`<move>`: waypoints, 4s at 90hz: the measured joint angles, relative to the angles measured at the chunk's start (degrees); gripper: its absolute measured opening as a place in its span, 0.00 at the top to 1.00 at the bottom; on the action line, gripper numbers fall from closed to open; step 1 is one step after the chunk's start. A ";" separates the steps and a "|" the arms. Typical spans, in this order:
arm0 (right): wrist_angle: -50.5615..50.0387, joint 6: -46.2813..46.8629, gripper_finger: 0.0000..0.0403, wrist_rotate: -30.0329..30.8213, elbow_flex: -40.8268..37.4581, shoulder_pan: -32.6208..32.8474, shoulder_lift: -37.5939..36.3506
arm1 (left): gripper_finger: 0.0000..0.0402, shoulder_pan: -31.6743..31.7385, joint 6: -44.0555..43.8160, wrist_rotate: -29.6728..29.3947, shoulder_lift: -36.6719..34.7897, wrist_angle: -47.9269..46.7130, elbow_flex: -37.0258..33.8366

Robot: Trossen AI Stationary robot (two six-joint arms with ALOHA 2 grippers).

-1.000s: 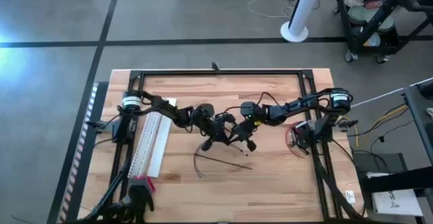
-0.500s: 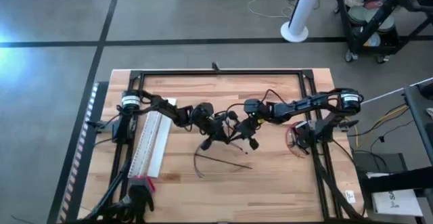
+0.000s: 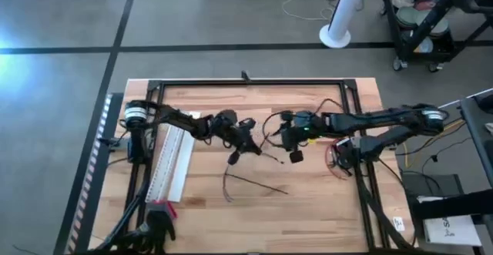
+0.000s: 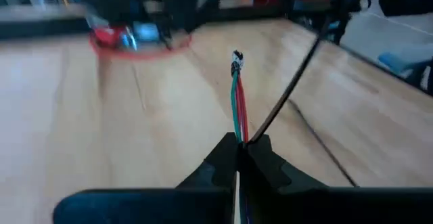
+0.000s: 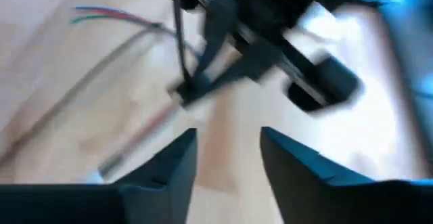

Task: Ziptie cables
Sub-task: Put the ziptied cable wires into the white cable duct

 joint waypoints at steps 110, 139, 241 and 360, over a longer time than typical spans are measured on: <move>24.69 -0.31 0.99 4.79 -6.21 6.61 -3.40 | 0.99 -0.18 2.73 -12.73 -18.40 -2.59 -4.08; 21.93 -2.99 1.00 8.37 -5.90 5.87 -5.92 | 0.72 -0.16 -4.82 -42.59 -33.00 -47.57 -2.26; 7.59 -0.16 1.00 9.13 -4.14 4.41 -8.46 | 0.82 5.32 -49.68 -50.13 -17.05 -93.13 -2.79; -35.97 9.88 1.00 19.37 14.61 8.34 -32.61 | 1.00 -17.70 -30.74 -45.17 5.61 -63.26 39.92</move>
